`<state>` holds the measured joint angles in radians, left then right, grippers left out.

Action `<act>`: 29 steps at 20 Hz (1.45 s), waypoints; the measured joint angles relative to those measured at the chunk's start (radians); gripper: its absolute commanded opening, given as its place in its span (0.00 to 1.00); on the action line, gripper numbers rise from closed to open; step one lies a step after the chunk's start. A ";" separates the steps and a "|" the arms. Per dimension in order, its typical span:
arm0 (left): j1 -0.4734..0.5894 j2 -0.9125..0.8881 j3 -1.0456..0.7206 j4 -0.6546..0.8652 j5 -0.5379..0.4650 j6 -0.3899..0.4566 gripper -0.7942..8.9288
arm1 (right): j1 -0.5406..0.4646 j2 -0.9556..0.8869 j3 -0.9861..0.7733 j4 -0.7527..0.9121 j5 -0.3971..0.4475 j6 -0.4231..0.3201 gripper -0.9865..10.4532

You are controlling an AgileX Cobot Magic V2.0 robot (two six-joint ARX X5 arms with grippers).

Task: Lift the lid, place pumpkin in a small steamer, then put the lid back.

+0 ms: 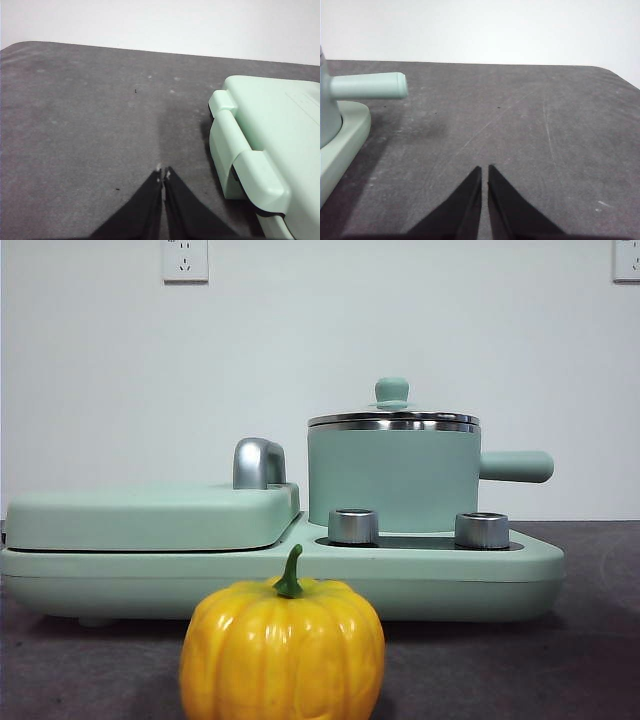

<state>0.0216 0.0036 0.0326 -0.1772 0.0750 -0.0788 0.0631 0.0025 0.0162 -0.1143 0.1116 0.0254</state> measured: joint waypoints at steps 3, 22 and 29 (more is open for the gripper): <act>0.000 0.000 0.000 0.012 0.000 -0.004 0.09 | 0.000 0.000 0.000 0.009 0.000 0.000 0.10; 0.000 0.000 0.000 0.209 0.001 -0.667 0.09 | 0.000 0.000 0.001 0.180 0.013 0.463 0.10; 0.000 0.000 0.000 0.334 0.001 -0.772 0.09 | 0.000 0.000 0.015 0.176 -0.122 0.734 0.10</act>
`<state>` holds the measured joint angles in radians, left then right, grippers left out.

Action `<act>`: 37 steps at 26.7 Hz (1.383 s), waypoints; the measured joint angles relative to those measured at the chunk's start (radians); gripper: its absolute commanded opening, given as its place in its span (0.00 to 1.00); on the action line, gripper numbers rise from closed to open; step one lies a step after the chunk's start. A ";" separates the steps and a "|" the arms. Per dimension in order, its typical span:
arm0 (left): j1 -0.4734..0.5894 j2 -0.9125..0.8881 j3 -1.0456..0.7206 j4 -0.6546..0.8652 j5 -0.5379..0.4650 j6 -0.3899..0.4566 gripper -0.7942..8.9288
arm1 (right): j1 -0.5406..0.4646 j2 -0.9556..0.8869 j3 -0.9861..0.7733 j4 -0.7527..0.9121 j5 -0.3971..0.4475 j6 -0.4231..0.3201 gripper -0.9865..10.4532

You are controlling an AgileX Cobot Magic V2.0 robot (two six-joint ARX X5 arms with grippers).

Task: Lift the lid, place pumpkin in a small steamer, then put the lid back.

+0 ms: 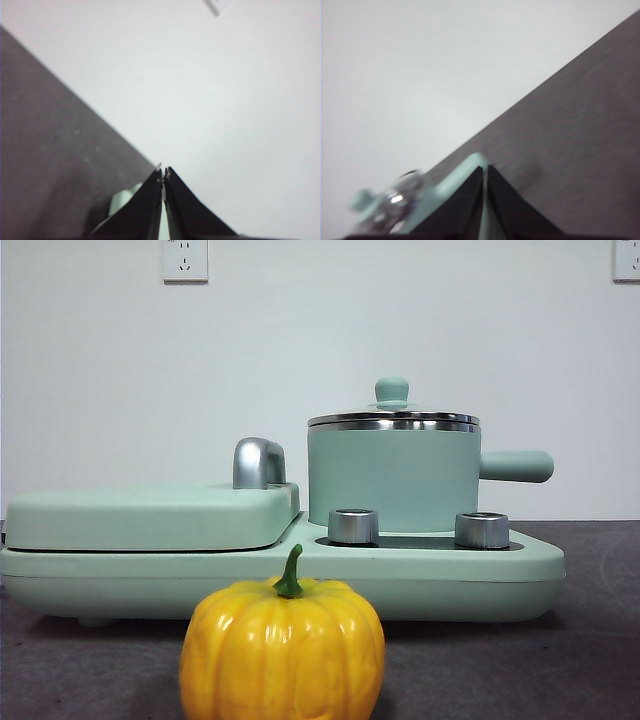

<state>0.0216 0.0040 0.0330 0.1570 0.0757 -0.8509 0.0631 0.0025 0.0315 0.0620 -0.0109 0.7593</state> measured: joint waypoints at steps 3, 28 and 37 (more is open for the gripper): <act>0.000 0.000 0.008 -0.011 0.002 -0.057 0.09 | 0.000 0.001 0.048 -0.005 -0.066 0.031 0.10; 0.000 0.257 0.640 -0.335 0.095 0.389 0.09 | 0.000 0.342 0.691 -0.264 -0.207 -0.574 0.10; -0.007 0.504 0.768 -0.337 0.281 0.485 0.09 | 0.000 0.518 0.737 -0.272 -0.315 -0.746 0.10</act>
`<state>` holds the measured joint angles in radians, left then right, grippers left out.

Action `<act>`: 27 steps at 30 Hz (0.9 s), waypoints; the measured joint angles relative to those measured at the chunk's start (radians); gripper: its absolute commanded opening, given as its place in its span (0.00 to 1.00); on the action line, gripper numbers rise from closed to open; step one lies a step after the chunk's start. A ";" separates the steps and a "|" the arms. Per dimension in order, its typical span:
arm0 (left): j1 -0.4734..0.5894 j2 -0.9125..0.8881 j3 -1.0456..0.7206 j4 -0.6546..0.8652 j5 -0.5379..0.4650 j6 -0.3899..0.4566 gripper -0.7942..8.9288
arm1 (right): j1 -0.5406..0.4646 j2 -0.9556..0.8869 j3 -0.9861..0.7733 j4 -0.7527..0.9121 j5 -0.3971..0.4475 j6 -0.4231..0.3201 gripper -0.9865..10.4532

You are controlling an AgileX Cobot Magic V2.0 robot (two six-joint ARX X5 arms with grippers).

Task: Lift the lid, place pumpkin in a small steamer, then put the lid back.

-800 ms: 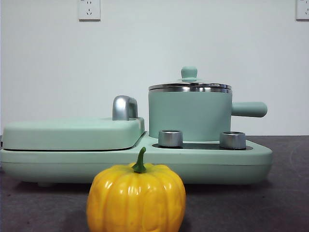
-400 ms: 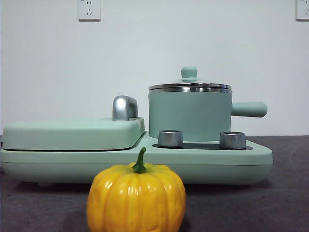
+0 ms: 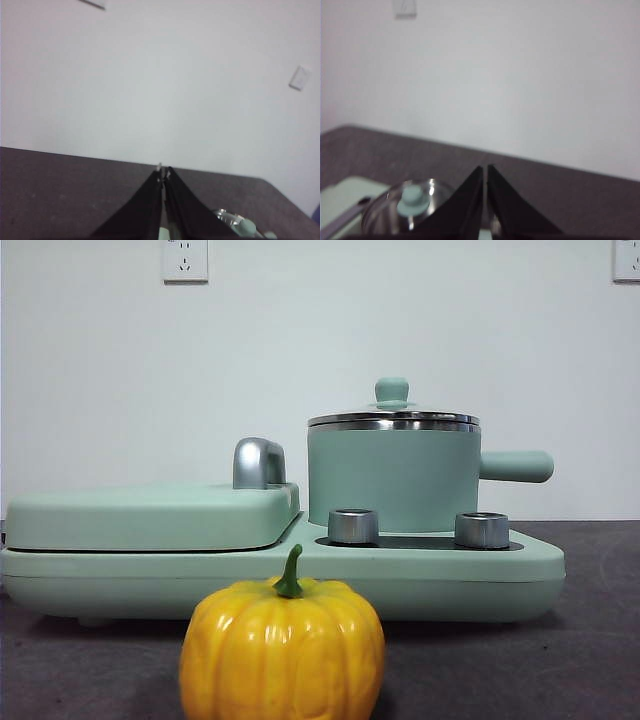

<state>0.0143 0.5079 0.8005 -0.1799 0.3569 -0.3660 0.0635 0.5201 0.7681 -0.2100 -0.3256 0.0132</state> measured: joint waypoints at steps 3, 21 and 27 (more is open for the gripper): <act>-0.010 0.067 0.033 -0.001 0.012 0.041 0.09 | 0.002 0.048 0.000 -0.003 -0.031 -0.029 0.10; -0.185 0.352 0.185 -0.149 0.013 0.407 0.09 | 0.048 0.129 0.000 -0.112 -0.039 -0.248 0.10; -0.283 0.402 0.193 -0.196 0.013 0.553 0.13 | 0.048 0.129 0.000 -0.145 -0.039 -0.253 0.10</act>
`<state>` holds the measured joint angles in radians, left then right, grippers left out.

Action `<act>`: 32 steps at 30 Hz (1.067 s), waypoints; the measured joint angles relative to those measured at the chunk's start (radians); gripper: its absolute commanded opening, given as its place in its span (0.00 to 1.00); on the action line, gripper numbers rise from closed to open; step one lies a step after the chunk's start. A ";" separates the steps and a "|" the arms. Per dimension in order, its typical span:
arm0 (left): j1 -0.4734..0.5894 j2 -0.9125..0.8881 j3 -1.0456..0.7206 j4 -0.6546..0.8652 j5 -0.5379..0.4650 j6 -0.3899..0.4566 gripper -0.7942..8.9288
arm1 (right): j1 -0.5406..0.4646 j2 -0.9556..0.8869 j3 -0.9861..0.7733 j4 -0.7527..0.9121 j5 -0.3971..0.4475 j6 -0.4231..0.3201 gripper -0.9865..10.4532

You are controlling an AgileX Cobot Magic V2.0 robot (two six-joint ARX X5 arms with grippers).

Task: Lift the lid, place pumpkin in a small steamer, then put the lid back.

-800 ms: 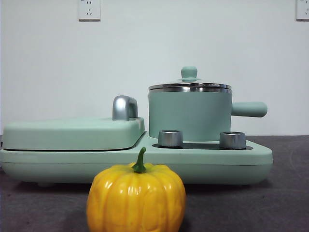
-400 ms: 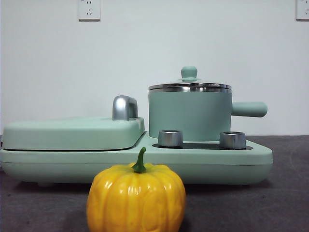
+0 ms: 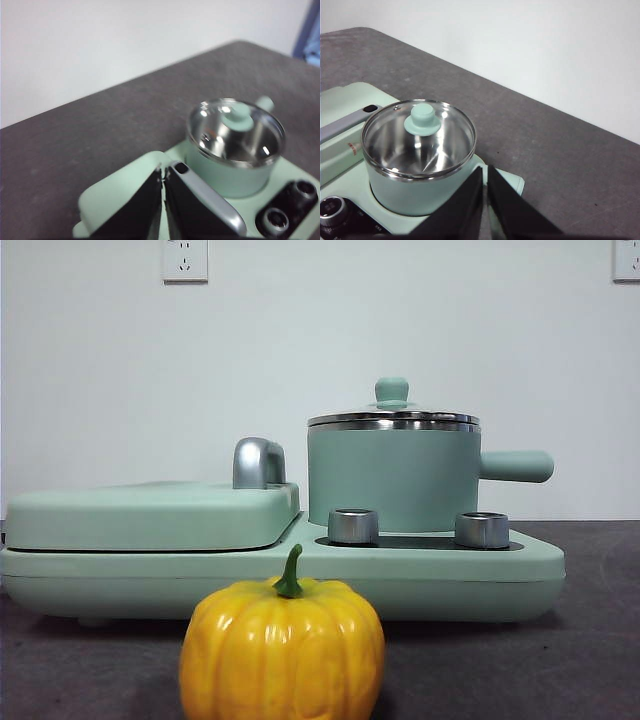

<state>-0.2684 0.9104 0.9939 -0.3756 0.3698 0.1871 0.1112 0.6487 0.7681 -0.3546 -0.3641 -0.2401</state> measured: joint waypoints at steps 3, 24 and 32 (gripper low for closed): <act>-0.036 0.016 0.000 -0.001 0.000 0.054 0.26 | 0.000 0.000 0.000 0.000 0.000 -0.007 0.17; -0.211 0.254 0.002 0.320 -0.002 0.111 0.32 | 0.101 0.002 0.000 -0.027 0.002 -0.006 0.28; -0.288 0.425 0.003 0.463 -0.003 0.060 0.32 | 0.111 0.013 0.000 -0.032 0.029 -0.006 0.28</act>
<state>-0.5564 1.3357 0.9974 0.0872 0.3664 0.2470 0.2218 0.6617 0.7681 -0.3870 -0.3351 -0.2459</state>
